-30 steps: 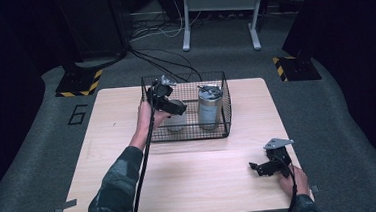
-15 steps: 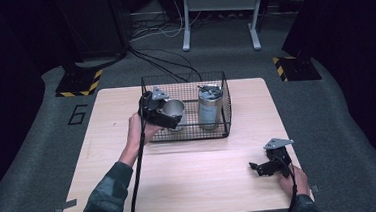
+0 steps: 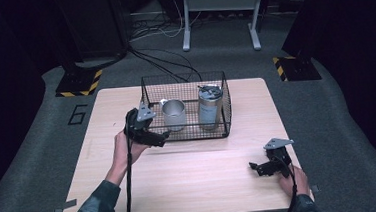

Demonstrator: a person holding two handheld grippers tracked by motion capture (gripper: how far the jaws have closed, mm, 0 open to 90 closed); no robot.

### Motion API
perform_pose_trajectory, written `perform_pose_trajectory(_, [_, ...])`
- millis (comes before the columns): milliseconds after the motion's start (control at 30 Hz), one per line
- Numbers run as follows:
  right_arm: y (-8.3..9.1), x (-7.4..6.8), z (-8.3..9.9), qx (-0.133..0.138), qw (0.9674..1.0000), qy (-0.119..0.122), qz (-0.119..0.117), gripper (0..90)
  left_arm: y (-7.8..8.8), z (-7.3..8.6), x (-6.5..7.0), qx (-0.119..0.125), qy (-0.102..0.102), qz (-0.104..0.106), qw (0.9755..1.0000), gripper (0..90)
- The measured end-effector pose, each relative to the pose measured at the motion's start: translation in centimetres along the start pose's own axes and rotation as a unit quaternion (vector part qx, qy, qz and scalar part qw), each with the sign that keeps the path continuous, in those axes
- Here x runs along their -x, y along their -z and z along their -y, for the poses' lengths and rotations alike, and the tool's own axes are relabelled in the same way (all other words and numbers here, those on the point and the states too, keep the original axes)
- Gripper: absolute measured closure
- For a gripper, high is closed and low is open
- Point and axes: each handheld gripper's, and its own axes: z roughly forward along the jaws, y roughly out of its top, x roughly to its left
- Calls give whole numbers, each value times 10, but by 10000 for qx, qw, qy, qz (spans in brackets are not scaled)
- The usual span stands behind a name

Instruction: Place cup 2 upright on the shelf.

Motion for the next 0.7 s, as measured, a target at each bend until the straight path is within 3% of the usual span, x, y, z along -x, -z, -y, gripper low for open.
perform_pose_trajectory(167, [0,0,0,8,10000,20,-6,0,8,22,4,14,31,-45,10000,12])
perform_pose_trajectory(333, [0,0,0,9,10000,22,-7,0,10,47,8,-120,-122,-137,9998,12])
perform_pose_trajectory(700, [0,0,0,7,10000,24,-7,0,6,105,10,-263,206,-68,9994,10])
